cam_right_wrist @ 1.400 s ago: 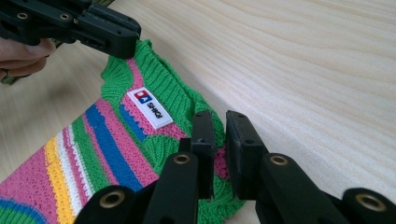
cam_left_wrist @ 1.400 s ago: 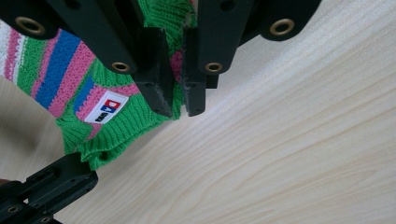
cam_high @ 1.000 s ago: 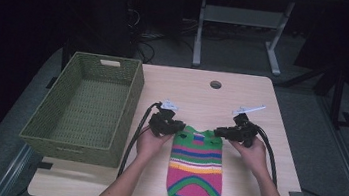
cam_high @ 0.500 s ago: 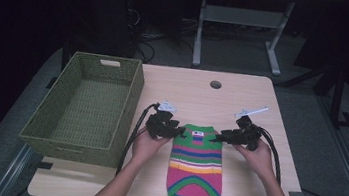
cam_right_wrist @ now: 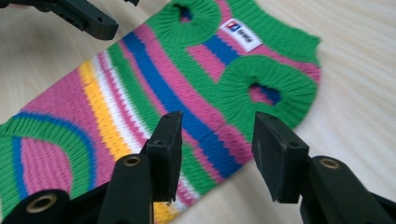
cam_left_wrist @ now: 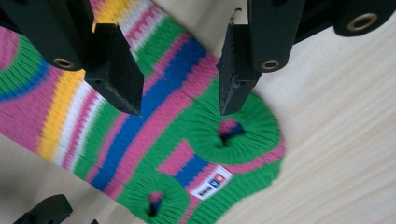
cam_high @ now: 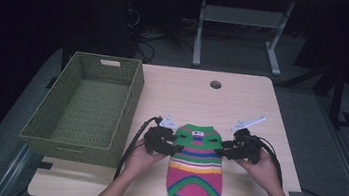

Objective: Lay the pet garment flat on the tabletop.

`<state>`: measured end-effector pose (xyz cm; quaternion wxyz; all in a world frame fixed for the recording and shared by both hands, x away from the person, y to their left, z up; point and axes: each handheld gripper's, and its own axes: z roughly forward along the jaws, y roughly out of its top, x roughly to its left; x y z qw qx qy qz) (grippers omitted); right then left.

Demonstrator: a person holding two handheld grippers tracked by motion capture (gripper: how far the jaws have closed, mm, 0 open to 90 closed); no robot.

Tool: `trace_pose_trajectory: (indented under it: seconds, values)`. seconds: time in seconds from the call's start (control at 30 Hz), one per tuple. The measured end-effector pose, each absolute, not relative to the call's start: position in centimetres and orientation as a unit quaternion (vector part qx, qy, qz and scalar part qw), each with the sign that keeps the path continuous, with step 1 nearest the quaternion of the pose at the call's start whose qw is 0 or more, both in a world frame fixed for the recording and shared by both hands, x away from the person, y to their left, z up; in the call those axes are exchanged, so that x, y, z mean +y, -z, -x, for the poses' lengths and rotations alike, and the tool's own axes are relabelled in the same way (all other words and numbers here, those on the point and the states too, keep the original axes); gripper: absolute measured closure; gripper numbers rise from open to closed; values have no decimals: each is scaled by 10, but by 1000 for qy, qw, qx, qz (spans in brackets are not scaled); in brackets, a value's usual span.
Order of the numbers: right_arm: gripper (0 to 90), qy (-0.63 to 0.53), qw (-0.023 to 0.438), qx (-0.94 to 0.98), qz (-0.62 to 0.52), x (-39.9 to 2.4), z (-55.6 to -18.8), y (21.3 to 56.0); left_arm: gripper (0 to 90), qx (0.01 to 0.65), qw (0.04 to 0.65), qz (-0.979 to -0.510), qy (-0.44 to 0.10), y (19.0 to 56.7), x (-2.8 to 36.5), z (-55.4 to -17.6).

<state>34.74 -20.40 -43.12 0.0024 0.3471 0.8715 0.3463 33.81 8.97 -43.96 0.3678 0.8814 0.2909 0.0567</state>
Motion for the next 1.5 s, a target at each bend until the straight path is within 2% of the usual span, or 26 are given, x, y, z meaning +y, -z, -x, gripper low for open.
trace_pose_trajectory:
  seconds: [0.23, 0.6, 0.73, 0.83, 1.0, 1.2, 1.5]
  values:
    - [534, -335, 5, 885, -324, -196, -329, 434, 533, 264, 358, -894, -57, 437, 88, -319]
    - [618, -328, 2, 889, -319, -196, -310, 441, 626, 243, 350, -903, -47, 440, 87, -298]
    - [669, -328, 4, 893, -308, -194, -305, 442, 708, 230, 336, -912, -41, 443, 89, -294]
    - [726, -322, 0, 896, -304, -192, -302, 445, 810, 232, 337, -913, -21, 445, 91, -293]
    - [812, -317, -3, 900, -300, -191, -301, 451, 893, 222, 322, -920, -18, 449, 90, -292]
    - [872, -312, -3, 900, -303, -189, -302, 454, 897, 232, 323, -917, -16, 455, 88, -294]
    - [878, -315, 3, 895, -317, -192, -309, 456, 897, 232, 318, -919, -29, 455, 84, -303]
